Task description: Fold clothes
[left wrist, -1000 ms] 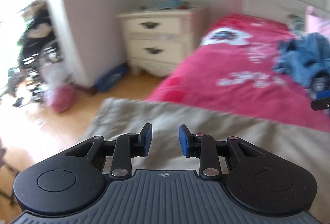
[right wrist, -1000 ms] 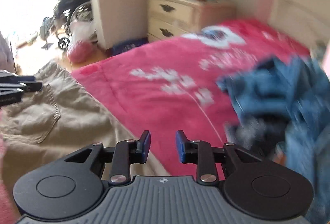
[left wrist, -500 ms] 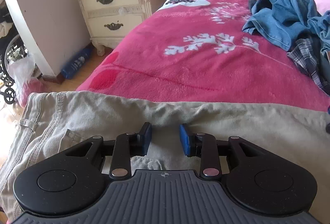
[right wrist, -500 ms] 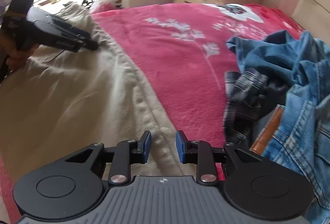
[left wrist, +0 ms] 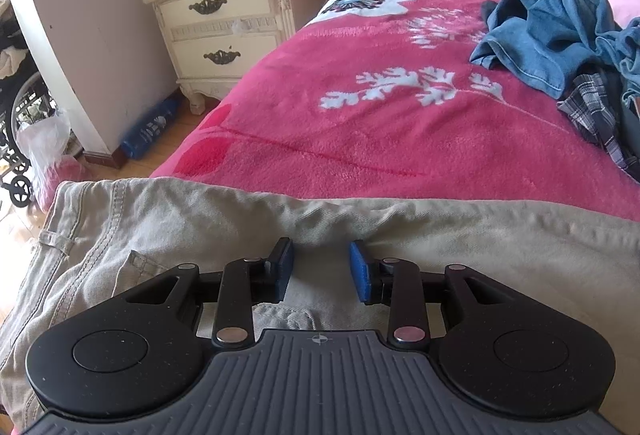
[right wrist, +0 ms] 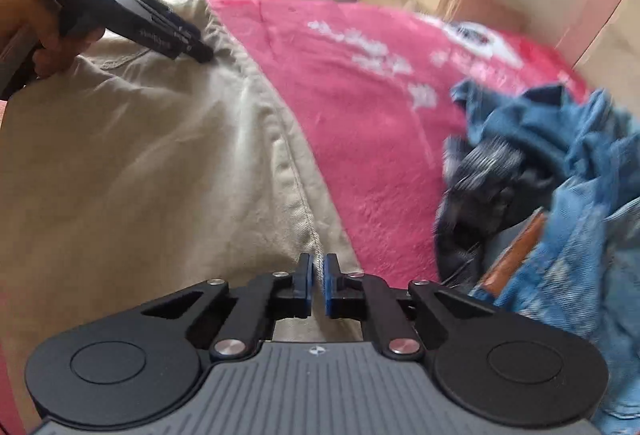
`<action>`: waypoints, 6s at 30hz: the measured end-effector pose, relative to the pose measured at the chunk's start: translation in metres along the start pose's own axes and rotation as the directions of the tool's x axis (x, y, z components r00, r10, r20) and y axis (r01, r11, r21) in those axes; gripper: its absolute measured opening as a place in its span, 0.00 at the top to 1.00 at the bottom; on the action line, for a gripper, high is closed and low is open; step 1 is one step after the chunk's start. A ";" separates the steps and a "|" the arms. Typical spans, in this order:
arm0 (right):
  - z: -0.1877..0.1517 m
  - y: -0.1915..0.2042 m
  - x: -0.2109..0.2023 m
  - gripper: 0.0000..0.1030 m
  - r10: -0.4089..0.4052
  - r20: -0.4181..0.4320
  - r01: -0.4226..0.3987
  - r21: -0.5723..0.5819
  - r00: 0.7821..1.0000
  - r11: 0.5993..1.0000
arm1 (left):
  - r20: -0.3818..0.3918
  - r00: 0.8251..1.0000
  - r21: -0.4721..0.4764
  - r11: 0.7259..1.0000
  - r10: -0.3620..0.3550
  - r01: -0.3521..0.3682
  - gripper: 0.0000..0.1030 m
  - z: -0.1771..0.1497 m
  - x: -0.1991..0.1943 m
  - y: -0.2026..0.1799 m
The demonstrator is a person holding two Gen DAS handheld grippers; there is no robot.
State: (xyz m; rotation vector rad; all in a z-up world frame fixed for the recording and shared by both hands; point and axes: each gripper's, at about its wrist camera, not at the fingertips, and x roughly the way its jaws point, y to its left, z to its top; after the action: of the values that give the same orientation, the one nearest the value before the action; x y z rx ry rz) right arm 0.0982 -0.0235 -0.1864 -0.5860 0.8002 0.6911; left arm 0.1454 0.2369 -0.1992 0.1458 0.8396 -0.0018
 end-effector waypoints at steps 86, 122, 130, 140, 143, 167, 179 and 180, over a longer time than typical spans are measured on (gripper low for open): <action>-0.143 -0.095 -0.233 0.46 -0.336 0.015 0.235 0.686 0.942 0.688 | 0.117 0.991 -0.058 0.996 -0.062 0.069 0.56 0.002 -0.144 -0.089; -0.356 0.013 -0.168 0.40 -0.037 0.254 -0.239 0.837 0.967 -0.492 | 0.082 0.996 -0.972 0.218 -0.022 0.084 0.42 -0.140 -0.109 0.131; -0.339 0.012 -0.156 0.40 -0.006 0.281 -0.250 0.845 0.960 -0.473 | 0.061 0.998 -0.974 0.217 -0.011 0.062 0.43 -0.133 -0.092 0.152; -0.332 0.016 -0.151 0.40 0.003 0.267 -0.237 0.859 0.964 -0.453 | 0.028 0.994 -0.967 0.256 0.103 0.001 0.87 -0.109 -0.082 0.143; -0.331 0.016 -0.153 0.40 0.002 0.262 -0.233 0.864 0.965 -0.447 | 0.044 0.991 -0.955 0.296 0.128 0.004 0.89 -0.100 -0.095 0.148; -0.321 -0.005 -0.213 0.41 -0.039 0.097 -0.101 0.989 0.995 -0.110 | -0.090 0.976 -0.886 0.432 0.197 -0.169 0.64 -0.109 -0.128 0.185; -0.316 -0.051 -0.223 0.42 -0.286 -0.127 0.192 0.959 0.950 0.210 | 0.019 0.998 -0.537 0.841 -0.055 0.057 0.63 -0.079 -0.193 -0.013; -0.318 -0.056 -0.217 0.45 -0.280 -0.118 0.181 0.960 0.953 0.214 | 0.016 0.992 -0.488 0.864 -0.129 0.120 0.62 -0.079 -0.193 -0.040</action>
State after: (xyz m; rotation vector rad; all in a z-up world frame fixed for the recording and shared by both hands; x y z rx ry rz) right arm -0.1096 -0.3521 -0.1811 0.5109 0.8700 -0.1827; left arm -0.0447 0.1965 -0.1128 -0.3893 0.8419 0.0906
